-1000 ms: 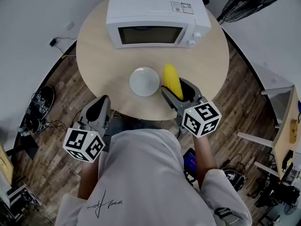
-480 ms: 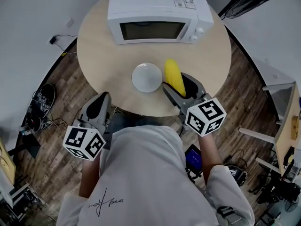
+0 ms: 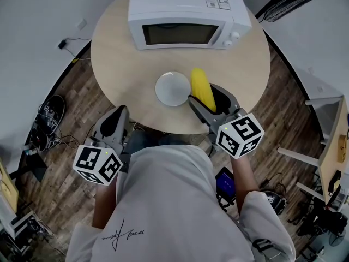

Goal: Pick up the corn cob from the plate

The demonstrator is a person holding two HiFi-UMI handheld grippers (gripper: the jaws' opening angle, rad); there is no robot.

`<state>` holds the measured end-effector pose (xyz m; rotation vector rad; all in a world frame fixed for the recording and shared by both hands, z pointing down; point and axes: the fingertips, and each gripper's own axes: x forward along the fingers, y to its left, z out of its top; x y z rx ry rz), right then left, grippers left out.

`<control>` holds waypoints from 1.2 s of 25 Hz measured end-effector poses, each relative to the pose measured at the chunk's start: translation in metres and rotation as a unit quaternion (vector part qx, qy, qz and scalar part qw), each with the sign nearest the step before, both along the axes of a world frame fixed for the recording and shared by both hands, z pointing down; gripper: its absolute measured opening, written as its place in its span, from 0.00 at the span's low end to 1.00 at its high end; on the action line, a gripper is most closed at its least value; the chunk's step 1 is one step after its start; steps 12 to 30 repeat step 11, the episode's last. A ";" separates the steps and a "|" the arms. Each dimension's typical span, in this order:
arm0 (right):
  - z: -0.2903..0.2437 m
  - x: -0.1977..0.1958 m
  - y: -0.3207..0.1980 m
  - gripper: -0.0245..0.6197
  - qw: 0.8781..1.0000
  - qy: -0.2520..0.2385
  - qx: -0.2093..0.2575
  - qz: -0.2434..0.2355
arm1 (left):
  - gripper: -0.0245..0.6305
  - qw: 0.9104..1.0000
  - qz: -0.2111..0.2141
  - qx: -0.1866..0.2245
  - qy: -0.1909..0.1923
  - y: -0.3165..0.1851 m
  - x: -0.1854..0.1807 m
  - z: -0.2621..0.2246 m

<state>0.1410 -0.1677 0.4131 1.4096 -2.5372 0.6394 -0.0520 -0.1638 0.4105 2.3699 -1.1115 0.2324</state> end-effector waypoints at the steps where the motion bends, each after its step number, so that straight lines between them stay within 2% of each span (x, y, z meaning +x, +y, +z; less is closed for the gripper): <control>1: 0.000 -0.001 0.000 0.46 1.000 0.000 0.000 -0.001 | 0.02 1.000 0.000 0.000 0.000 0.000 -0.001 0.000; 5: -0.001 -0.002 -0.002 0.46 1.000 -0.001 0.001 -0.005 | 0.03 1.000 -0.002 0.001 -0.001 -0.002 -0.002 0.000; 11: 0.000 -0.002 -0.004 0.46 1.000 -0.002 -0.004 -0.009 | 0.02 0.999 0.003 0.024 -0.048 -0.002 0.000 0.000; 30: 0.000 -0.002 -0.004 0.46 1.000 -0.002 -0.004 -0.009 | 0.02 0.999 0.003 0.024 -0.048 -0.002 0.000 0.000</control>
